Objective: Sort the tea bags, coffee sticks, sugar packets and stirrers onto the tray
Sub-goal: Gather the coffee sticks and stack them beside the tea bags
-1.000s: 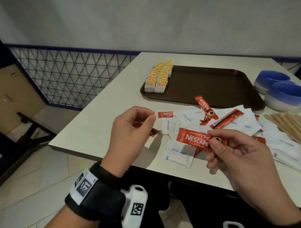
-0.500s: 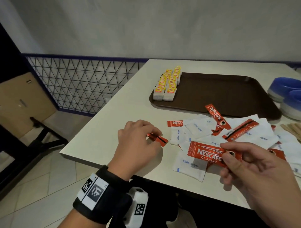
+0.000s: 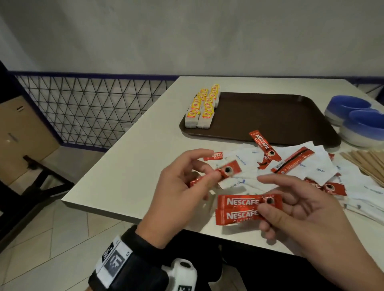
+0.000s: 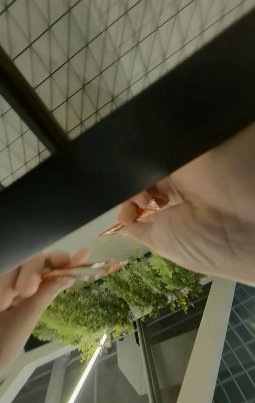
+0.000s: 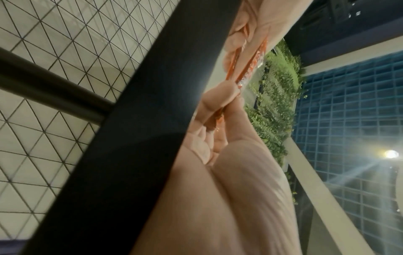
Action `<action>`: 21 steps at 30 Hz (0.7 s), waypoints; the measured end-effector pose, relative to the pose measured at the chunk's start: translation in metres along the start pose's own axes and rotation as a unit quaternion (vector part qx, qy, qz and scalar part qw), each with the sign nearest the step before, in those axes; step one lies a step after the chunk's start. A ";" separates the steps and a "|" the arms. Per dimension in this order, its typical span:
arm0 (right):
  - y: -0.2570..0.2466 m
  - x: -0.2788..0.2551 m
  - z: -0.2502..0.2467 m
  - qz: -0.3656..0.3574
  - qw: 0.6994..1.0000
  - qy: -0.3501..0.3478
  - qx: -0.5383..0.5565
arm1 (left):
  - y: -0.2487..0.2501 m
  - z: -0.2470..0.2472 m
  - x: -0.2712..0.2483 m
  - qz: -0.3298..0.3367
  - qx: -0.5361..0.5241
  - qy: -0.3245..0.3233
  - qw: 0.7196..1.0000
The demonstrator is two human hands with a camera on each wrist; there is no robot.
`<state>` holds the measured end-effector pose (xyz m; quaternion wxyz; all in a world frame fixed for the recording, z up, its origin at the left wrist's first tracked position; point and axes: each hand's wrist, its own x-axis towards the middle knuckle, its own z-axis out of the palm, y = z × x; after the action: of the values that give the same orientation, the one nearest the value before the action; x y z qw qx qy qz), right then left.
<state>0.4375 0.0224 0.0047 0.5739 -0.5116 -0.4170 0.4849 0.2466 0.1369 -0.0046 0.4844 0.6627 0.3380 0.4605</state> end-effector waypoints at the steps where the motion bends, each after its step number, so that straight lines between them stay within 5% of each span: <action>1: 0.002 0.003 0.001 -0.003 1.000 0.003 0.000 | 0.000 0.005 -0.002 -0.009 -0.008 -0.023 1.000; 9: 0.012 0.008 0.000 -0.040 0.998 0.027 -0.033 | -0.003 0.010 -0.006 0.040 -0.024 -0.062 0.997; 21: 0.018 0.011 -0.005 -0.061 0.997 0.016 -0.044 | -0.003 0.012 -0.010 0.024 -0.039 -0.124 0.991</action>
<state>0.4426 0.0327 -0.0137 0.5856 -0.5177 -0.4592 0.4221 0.2544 0.1254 -0.0113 0.5371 0.7032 0.2409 0.3987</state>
